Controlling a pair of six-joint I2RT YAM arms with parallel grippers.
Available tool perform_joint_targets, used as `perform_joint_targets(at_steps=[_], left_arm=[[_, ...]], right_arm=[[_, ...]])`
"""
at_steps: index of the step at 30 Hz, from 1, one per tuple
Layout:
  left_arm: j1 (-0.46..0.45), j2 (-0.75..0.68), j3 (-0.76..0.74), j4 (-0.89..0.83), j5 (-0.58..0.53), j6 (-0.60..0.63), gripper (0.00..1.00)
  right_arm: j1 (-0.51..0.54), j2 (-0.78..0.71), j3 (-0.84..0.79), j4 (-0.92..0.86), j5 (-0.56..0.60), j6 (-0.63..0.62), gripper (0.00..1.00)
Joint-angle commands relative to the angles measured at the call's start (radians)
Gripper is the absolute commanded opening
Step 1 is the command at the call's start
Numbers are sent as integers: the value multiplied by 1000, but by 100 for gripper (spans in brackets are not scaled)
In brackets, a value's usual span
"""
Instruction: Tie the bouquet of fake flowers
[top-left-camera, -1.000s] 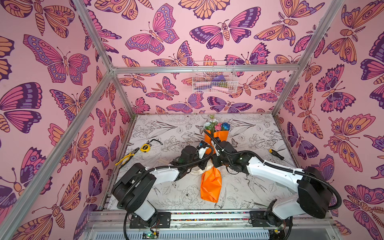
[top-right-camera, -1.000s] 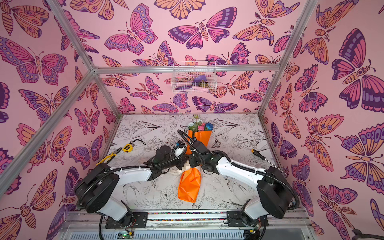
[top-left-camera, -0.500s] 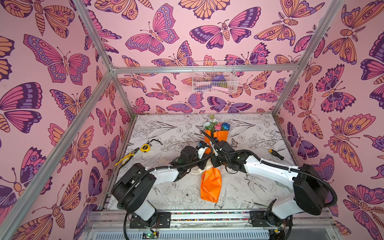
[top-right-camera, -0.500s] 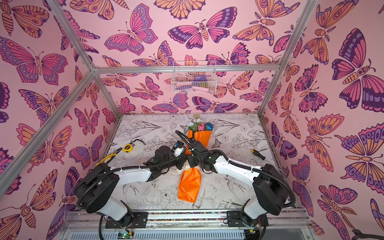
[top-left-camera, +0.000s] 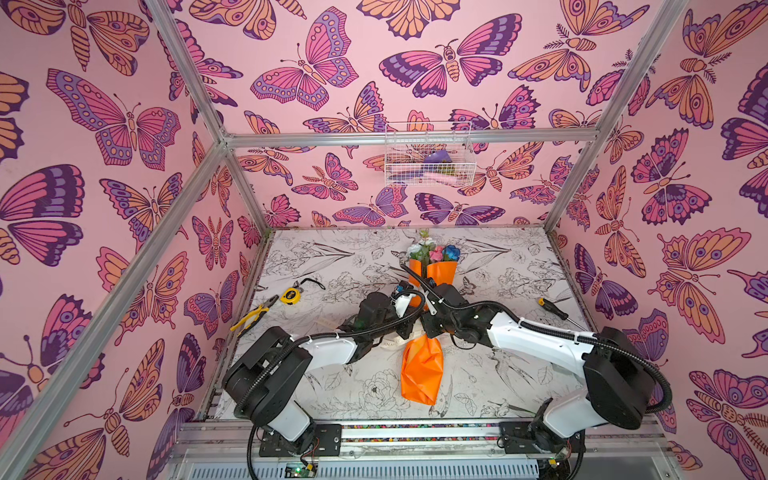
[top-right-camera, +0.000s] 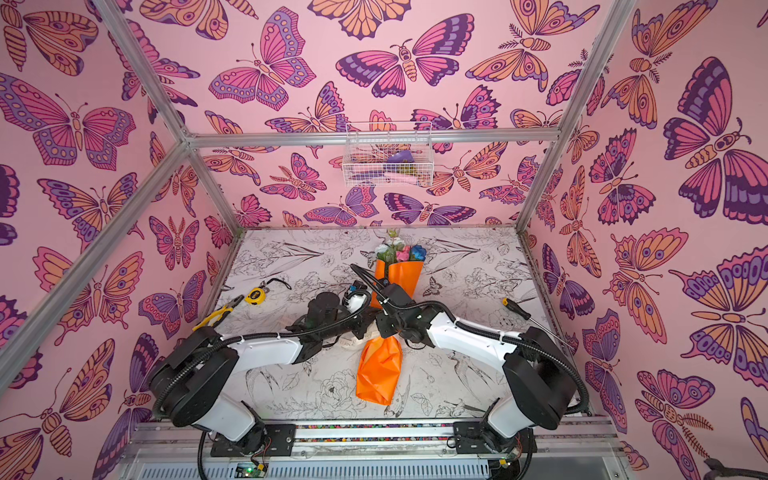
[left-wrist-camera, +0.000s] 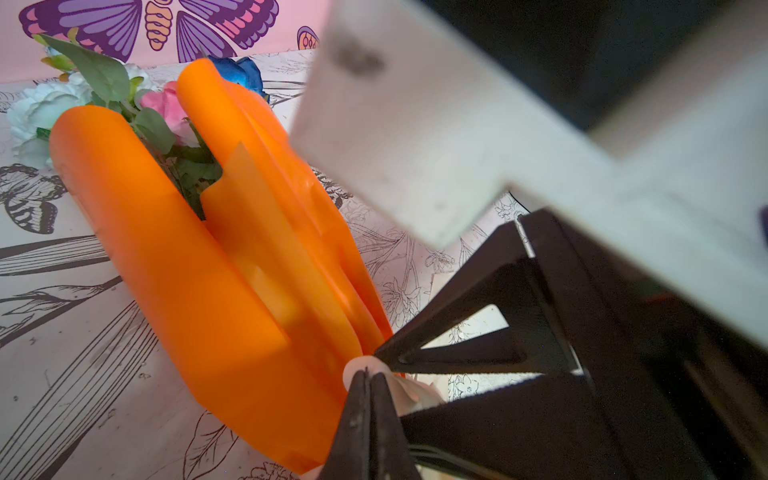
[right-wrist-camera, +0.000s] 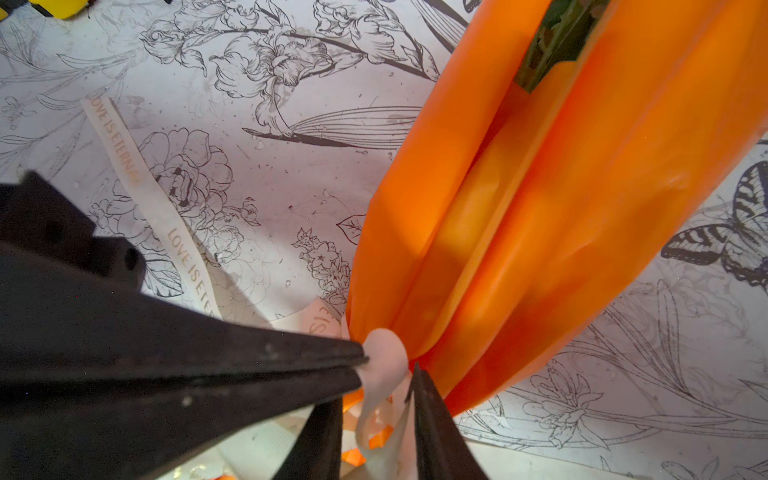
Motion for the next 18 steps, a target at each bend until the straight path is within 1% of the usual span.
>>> perform_joint_targets(at_steps=[1, 3, 5, 9, 13, 14, 15, 16, 18], left_arm=[[-6, -10, -19, 9, 92, -22, 0], [-2, -7, -16, 1, 116, -25, 0], [-1, -3, -12, -10, 137, -32, 0], [4, 6, -15, -9, 155, -65, 0], [26, -9, -41, 16, 147, -137, 17], [34, -20, -51, 25, 140, -154, 25], [42, -37, -67, 36, 130, -173, 35], [48, -56, -84, 40, 115, -186, 43], [59, -100, -119, 32, 82, -199, 51]], right_arm=[[-7, 13, 18, 74, 45, -23, 30], [-7, 15, 16, 86, 64, -16, 27], [-7, 13, 6, 110, 73, -10, 22], [-7, 6, -20, 167, 77, 11, 15], [-8, 5, -44, 209, 66, 41, 9], [-9, 5, -48, 214, 64, 49, 7], [-7, 7, -51, 217, 63, 61, 6], [-8, 7, -56, 219, 61, 69, 6], [-7, 4, -68, 228, 57, 92, 5]])
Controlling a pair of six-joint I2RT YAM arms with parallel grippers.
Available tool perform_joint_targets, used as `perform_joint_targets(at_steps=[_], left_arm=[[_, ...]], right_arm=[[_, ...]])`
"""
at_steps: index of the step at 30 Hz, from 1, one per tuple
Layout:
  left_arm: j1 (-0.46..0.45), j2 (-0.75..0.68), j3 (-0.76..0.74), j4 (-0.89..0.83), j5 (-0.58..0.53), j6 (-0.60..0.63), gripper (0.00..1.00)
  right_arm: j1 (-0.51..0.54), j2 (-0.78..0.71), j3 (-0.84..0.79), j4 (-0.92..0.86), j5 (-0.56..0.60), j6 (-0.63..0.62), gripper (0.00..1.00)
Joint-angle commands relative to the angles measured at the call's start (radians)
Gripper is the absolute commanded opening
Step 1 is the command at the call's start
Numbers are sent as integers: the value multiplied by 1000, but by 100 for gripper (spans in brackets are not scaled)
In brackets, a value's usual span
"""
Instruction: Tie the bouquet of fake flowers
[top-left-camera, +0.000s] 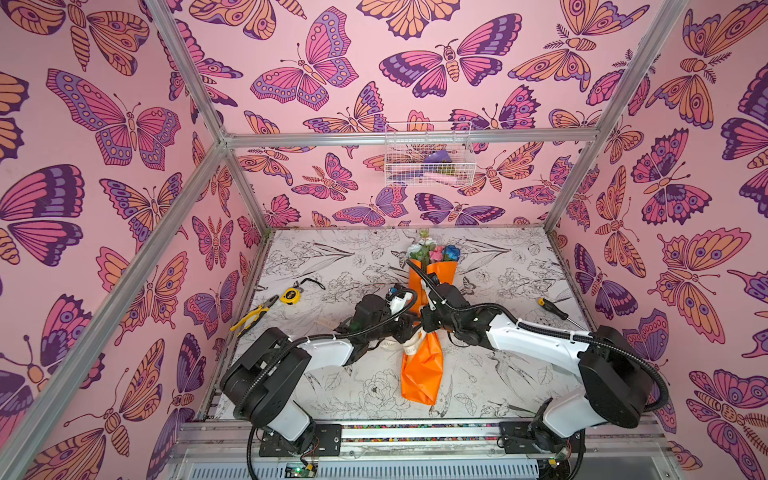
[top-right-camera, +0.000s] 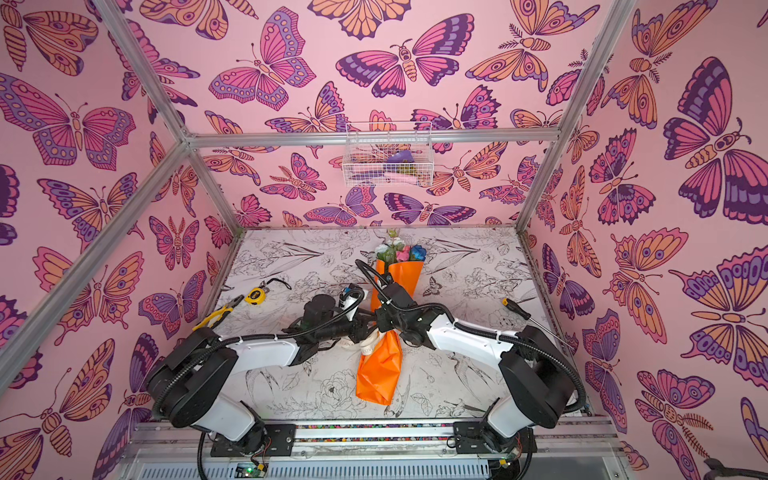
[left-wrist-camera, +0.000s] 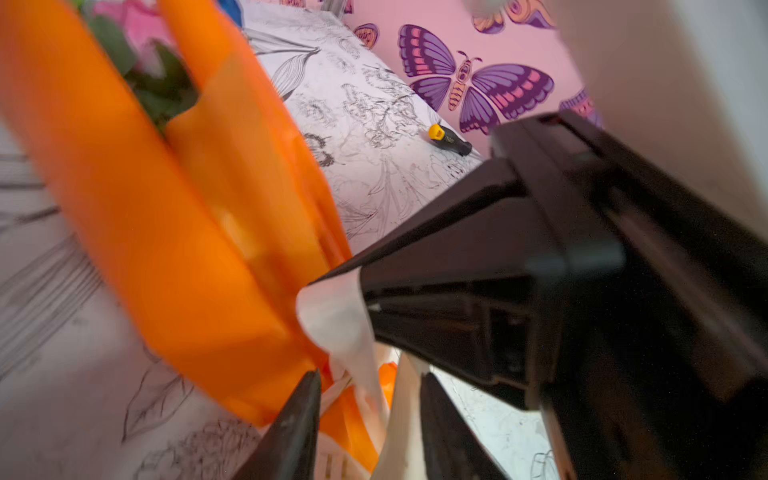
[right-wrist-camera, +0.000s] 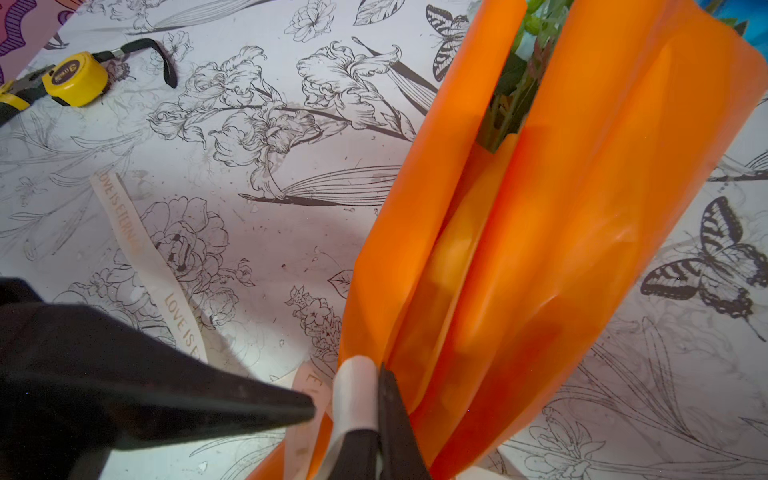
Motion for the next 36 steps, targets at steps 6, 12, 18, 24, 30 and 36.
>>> perform_joint_targets(at_steps=[6, 12, 18, 24, 30, 36], left_arm=[[34, -223, -129, -79, -65, -85, 53], [30, -374, -173, -235, 20, -99, 57], [-3, -447, -179, -416, 19, -44, 61], [-56, -435, -164, -462, 14, 50, 70], [-97, -397, -135, -453, -88, 195, 67], [-111, -316, -97, -401, -80, 276, 60]], right_arm=[[-1, -12, -47, 85, -16, 114, 4], [-1, -14, -55, 121, -33, 158, 4], [-1, -12, -47, 129, -25, 183, 5], [-1, -4, -47, 140, -39, 192, 5], [-1, 1, -52, 153, -54, 207, 5], [-1, 0, -54, 159, -58, 220, 5]])
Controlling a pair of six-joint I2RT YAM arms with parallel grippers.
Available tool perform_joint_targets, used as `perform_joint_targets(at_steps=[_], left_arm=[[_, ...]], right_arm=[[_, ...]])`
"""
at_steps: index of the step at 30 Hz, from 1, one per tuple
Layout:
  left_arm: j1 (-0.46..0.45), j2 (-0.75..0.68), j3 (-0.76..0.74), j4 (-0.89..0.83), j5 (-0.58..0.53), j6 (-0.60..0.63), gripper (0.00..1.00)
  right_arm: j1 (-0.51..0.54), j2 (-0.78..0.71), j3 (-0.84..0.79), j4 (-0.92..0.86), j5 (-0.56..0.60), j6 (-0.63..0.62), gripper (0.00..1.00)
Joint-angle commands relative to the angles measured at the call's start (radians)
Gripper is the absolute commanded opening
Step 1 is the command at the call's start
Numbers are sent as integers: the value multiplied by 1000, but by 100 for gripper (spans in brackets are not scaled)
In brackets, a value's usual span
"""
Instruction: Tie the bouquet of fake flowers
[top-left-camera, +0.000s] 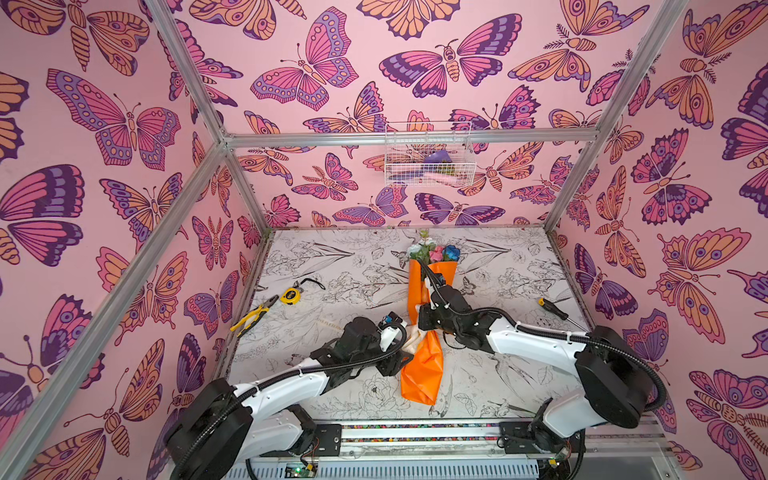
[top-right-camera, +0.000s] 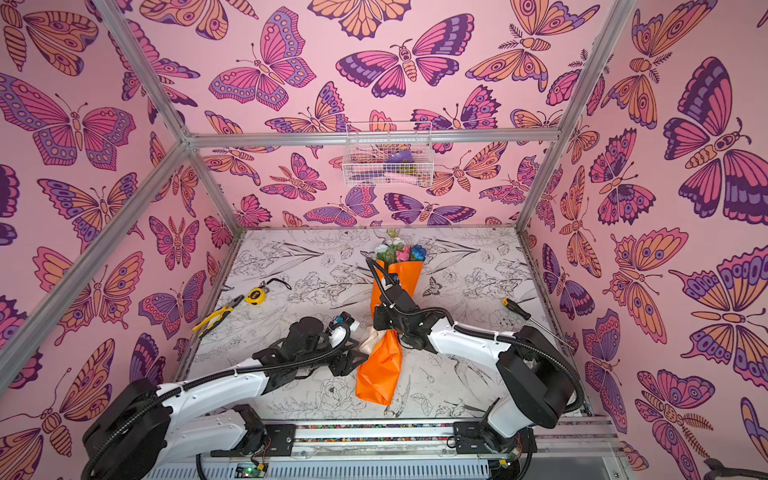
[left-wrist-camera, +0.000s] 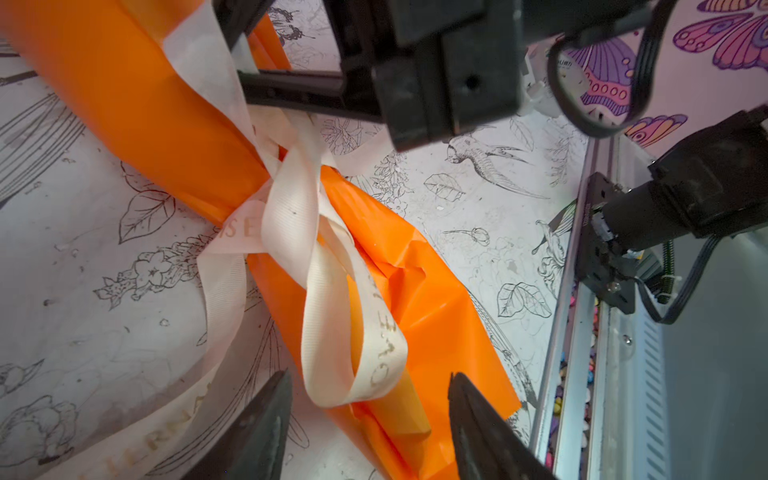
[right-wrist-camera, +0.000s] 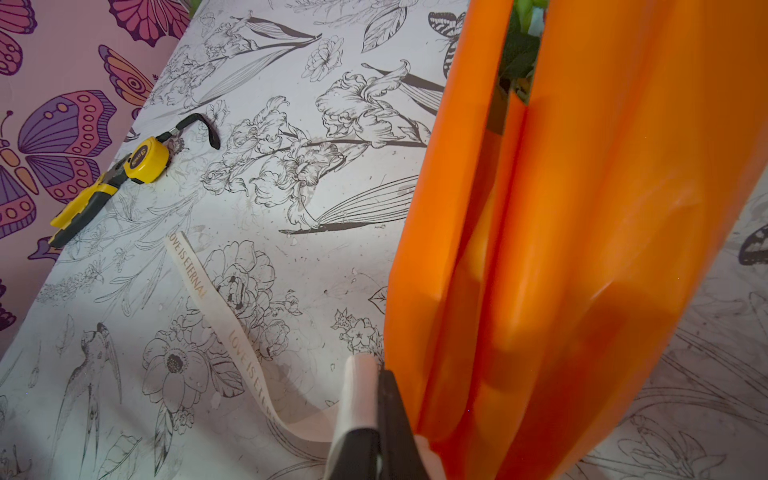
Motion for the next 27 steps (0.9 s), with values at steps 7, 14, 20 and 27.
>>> perform_joint_targets(at_steps=[7, 14, 20, 27], left_arm=[[-34, 102, 46, 66, -11, 104, 32], [-38, 112, 32, 90, -37, 101, 0], [-36, 92, -13, 128, -95, 75, 0], [-22, 94, -39, 194, -132, 56, 0]], right_arm=[[-1, 2, -8, 32, -15, 33, 5], [-4, -15, -29, 45, -6, 59, 5], [-18, -68, -107, 84, 83, 149, 4], [-41, -122, -210, 125, 182, 269, 4]])
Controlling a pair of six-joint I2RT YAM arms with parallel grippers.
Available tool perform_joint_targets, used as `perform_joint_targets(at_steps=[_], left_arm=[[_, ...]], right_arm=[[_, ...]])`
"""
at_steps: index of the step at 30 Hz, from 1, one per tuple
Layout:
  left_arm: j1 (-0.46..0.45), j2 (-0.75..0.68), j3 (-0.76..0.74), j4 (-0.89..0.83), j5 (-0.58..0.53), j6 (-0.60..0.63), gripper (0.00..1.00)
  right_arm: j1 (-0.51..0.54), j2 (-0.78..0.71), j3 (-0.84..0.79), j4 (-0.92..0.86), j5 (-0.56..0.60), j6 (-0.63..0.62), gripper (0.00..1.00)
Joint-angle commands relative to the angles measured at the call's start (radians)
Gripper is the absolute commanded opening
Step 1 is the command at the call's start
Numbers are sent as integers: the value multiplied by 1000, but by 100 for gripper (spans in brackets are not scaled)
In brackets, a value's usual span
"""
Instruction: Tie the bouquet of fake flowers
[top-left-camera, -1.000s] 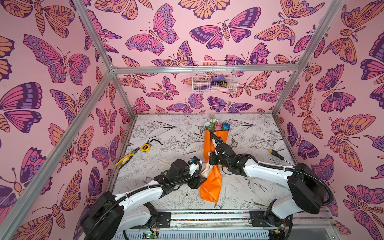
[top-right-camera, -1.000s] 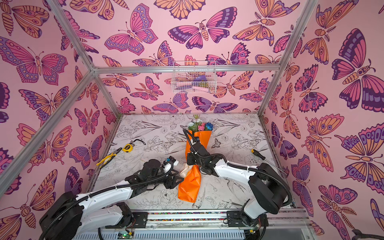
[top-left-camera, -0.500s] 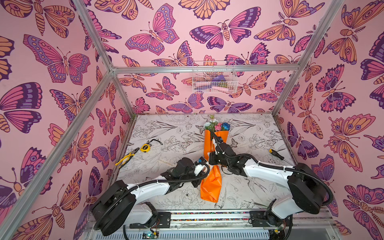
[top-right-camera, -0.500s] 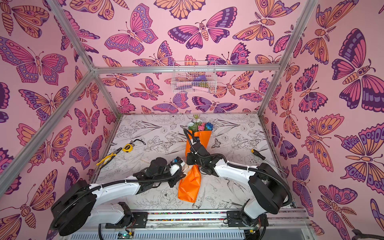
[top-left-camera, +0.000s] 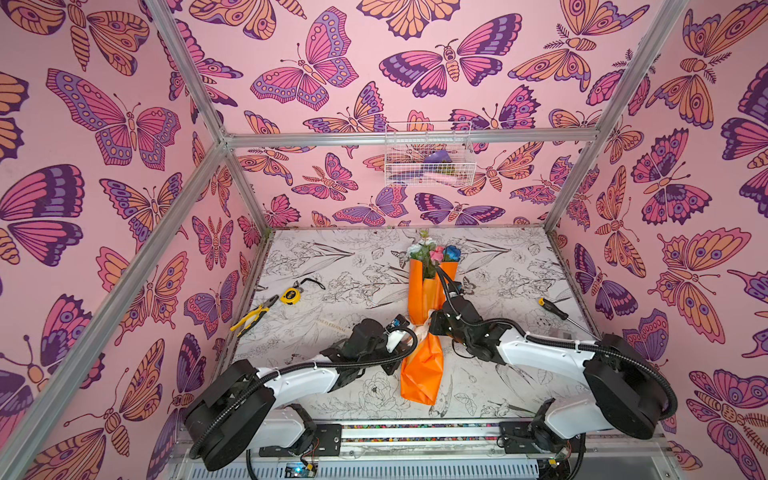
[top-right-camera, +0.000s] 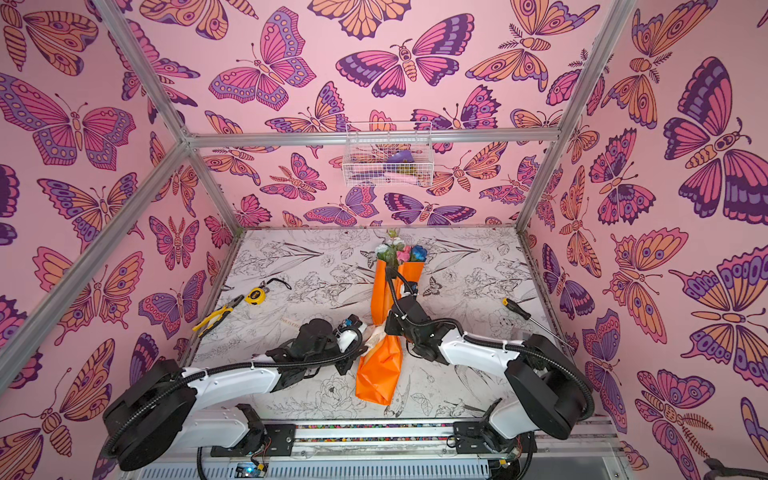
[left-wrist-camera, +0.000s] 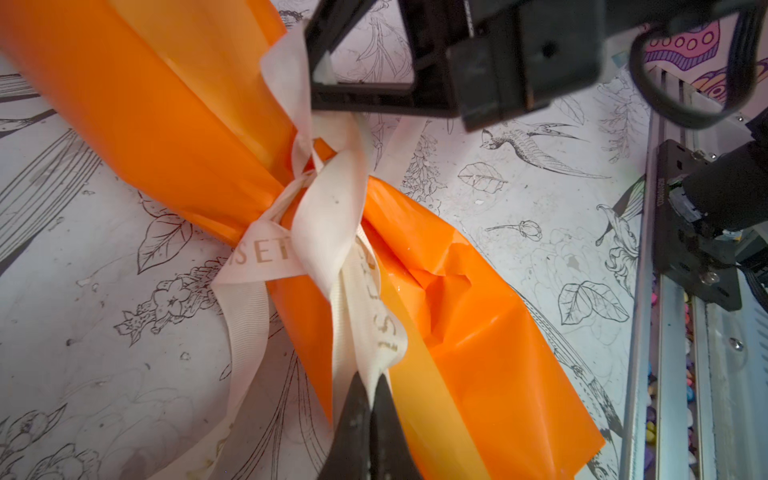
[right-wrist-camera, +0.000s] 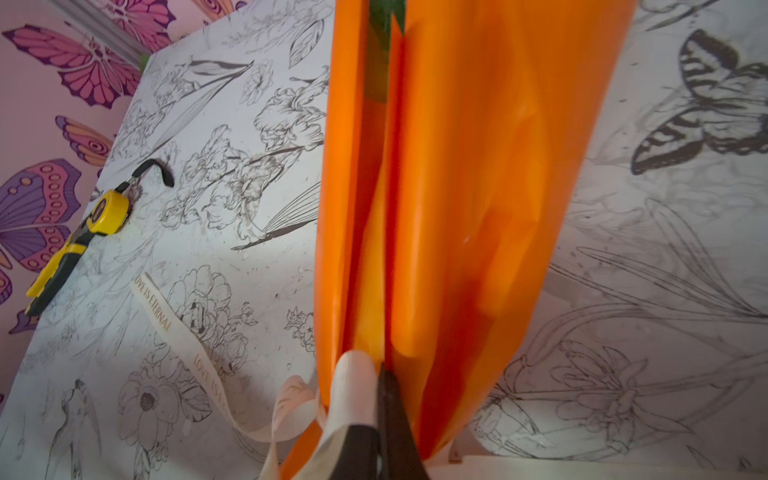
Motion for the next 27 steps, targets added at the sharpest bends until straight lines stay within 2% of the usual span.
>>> perform_joint_targets(at_steps=[1, 10, 15, 19, 27], left_arm=[[13, -8, -16, 59, -37, -20, 0], [78, 42, -40, 188, -50, -104, 0], [85, 72, -30, 205, -4, -100, 0], [86, 99, -14, 206, 35, -109, 0], [86, 110, -17, 202, 9, -118, 0]], right_arm=[[-16, -36, -33, 36, 87, 97, 4], [-32, -104, -99, 39, 141, 148, 5], [-31, -101, -52, 64, 30, 66, 13], [-29, -72, -40, 132, -49, 34, 14], [-28, -127, -89, 149, -18, 66, 15]])
